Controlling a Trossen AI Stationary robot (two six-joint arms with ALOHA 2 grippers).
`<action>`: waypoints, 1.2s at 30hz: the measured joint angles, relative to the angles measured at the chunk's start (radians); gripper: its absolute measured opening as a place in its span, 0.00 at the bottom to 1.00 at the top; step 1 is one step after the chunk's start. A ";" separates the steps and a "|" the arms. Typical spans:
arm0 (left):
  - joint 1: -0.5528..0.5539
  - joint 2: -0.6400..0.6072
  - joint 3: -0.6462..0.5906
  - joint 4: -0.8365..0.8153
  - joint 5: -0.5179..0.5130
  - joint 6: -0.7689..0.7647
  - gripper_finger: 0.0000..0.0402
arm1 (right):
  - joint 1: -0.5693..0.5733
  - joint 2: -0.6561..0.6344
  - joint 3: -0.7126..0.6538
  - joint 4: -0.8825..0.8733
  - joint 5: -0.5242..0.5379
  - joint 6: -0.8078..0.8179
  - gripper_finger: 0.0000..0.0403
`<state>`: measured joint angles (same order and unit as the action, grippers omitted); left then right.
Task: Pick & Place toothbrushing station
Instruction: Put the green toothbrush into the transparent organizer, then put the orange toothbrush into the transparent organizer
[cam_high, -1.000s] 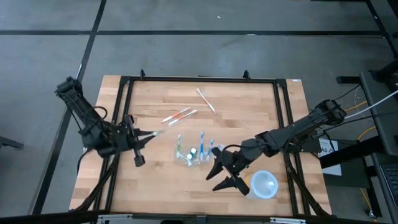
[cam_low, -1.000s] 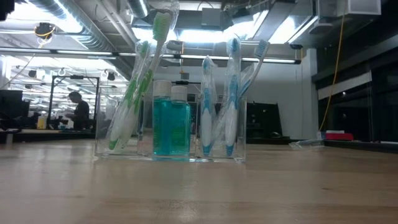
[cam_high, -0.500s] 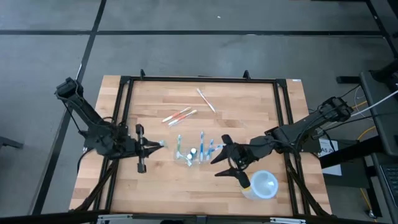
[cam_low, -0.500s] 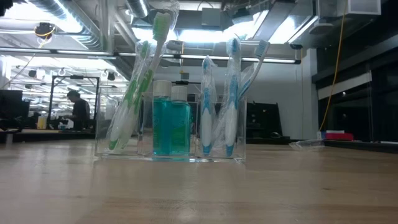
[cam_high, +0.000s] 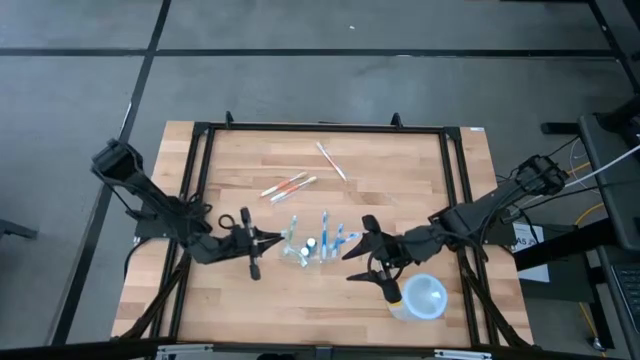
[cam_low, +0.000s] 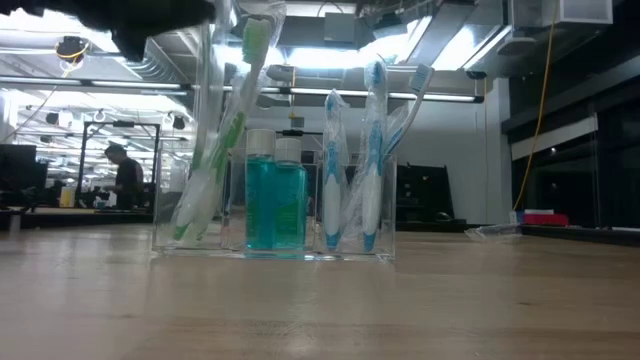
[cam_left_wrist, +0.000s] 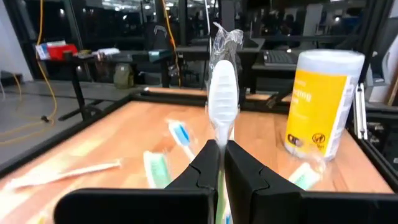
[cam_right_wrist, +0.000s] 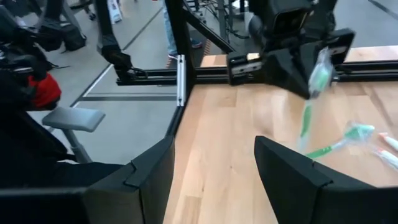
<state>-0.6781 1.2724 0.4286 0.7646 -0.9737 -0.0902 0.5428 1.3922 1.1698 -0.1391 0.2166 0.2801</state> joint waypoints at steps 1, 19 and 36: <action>0.001 0.016 0.000 0.000 0.000 -0.014 0.01 | 0.003 0.000 0.000 -0.005 0.011 0.000 0.56; 0.006 0.219 0.000 0.031 -0.110 -0.149 0.07 | 0.025 0.000 0.000 -0.061 0.143 0.000 0.56; -0.014 0.199 0.000 0.038 -0.411 -0.049 0.59 | 0.025 0.001 -0.023 -0.064 0.159 0.024 0.56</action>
<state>-0.6922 1.4710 0.4290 0.8030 -1.3848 -0.1388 0.5678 1.3930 1.1463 -0.2029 0.3752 0.3039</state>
